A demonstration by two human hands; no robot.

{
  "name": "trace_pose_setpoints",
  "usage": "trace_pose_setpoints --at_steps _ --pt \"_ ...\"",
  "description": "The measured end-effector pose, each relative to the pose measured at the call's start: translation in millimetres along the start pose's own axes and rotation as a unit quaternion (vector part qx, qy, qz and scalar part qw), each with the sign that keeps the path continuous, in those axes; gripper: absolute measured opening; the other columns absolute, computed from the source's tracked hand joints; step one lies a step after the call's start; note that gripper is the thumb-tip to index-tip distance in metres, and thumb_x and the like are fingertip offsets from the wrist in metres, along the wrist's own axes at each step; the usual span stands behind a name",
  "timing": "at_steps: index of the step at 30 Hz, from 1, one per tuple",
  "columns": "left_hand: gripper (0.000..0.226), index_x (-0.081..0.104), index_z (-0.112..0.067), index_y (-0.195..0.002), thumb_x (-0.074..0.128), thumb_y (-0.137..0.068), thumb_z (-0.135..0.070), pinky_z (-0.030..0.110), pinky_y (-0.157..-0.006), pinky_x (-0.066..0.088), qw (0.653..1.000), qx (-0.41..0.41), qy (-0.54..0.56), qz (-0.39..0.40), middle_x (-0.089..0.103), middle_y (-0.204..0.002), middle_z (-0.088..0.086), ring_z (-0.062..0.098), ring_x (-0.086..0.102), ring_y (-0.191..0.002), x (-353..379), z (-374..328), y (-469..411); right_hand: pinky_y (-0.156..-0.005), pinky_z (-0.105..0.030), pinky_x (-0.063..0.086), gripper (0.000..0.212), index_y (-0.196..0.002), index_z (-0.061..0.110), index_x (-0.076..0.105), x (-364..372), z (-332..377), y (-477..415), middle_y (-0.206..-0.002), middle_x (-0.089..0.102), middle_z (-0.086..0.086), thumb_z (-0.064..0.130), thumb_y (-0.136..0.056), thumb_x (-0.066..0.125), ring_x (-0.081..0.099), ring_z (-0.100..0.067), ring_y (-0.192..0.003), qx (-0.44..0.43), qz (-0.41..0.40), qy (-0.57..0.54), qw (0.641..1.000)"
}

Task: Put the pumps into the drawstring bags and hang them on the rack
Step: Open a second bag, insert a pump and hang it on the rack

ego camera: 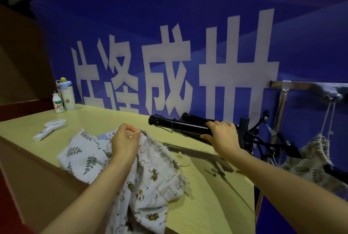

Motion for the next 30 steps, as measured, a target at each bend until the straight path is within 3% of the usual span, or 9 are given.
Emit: trace_pose_setpoints --at_steps 3,7,15,18,24,30 --pt "0.017 0.055 -0.005 -0.096 0.054 -0.092 -0.021 0.029 -0.059 0.036 1.0 -0.022 0.006 -0.014 0.055 -0.094 0.006 0.012 0.047 -0.067 -18 4 0 -0.095 -0.036 0.036 0.05 -0.129 0.024 0.051 -19 13 5 -0.115 0.065 0.003 0.053 -0.088 0.052 0.058 -0.02 -0.106 -0.02 -0.024 -0.027 0.999" --pt "0.012 0.053 -0.008 -0.087 0.055 -0.091 -0.019 0.03 -0.067 0.037 0.997 -0.071 0.028 -0.028 0.054 -0.091 0.009 0.024 0.048 -0.075 -44 19 -1 -0.097 -0.035 0.034 0.046 -0.126 0.024 0.053 -49 35 14 -0.112 0.066 0.004 0.05 -0.088 0.054 0.059 -0.019 -0.103 -0.067 -0.059 -0.072 0.993" --pt "0.02 0.051 -0.018 -0.069 0.055 -0.086 -0.008 0.043 -0.081 0.051 0.982 -0.144 0.106 -0.068 0.06 -0.09 0.018 0.029 0.055 -0.082 -91 36 2 -0.103 -0.033 0.028 0.045 -0.124 0.024 0.055 -89 75 47 -0.115 0.064 0.004 0.047 -0.086 0.056 0.056 -0.018 -0.107 -0.187 -0.056 -0.082 0.977" --pt "0.021 0.051 -0.02 -0.069 0.057 -0.088 -0.014 0.041 -0.085 0.048 0.986 -0.114 0.092 -0.085 0.062 -0.097 0.017 0.029 0.056 -0.088 -109 22 4 -0.102 -0.034 0.03 0.044 -0.123 0.023 0.057 -102 80 54 -0.112 0.066 0.003 0.045 -0.085 0.059 0.058 -0.02 -0.105 -0.208 -0.075 -0.063 0.973" --pt "0.011 0.055 -0.01 -0.092 0.054 -0.091 -0.021 0.031 -0.07 0.039 0.995 0.004 -0.074 -0.059 0.06 -0.091 0.006 0.024 0.054 -0.083 -123 -17 9 -0.092 -0.04 0.043 0.042 -0.115 0.022 0.061 -111 90 62 -0.102 0.07 0.002 0.041 -0.078 0.069 0.065 -0.021 -0.094 -0.26 -0.119 0.009 0.958" --pt "0.011 0.052 -0.007 -0.091 0.051 -0.093 -0.017 0.034 -0.065 0.039 0.983 0.079 -0.092 -0.137 0.063 -0.084 0.015 0.031 0.056 -0.076 -139 -35 21 -0.089 -0.038 0.047 0.045 -0.112 0.023 0.062 -120 104 71 -0.096 0.07 0.004 0.044 -0.074 0.072 0.066 -0.018 -0.087 -0.291 -0.158 0.034 0.943"
Point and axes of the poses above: each hand's wrist, its own y-axis away from the middle knuckle, its own x-axis out of the palm, z = x × y, the point moved 10 cm from there along -y, towards the middle knuckle
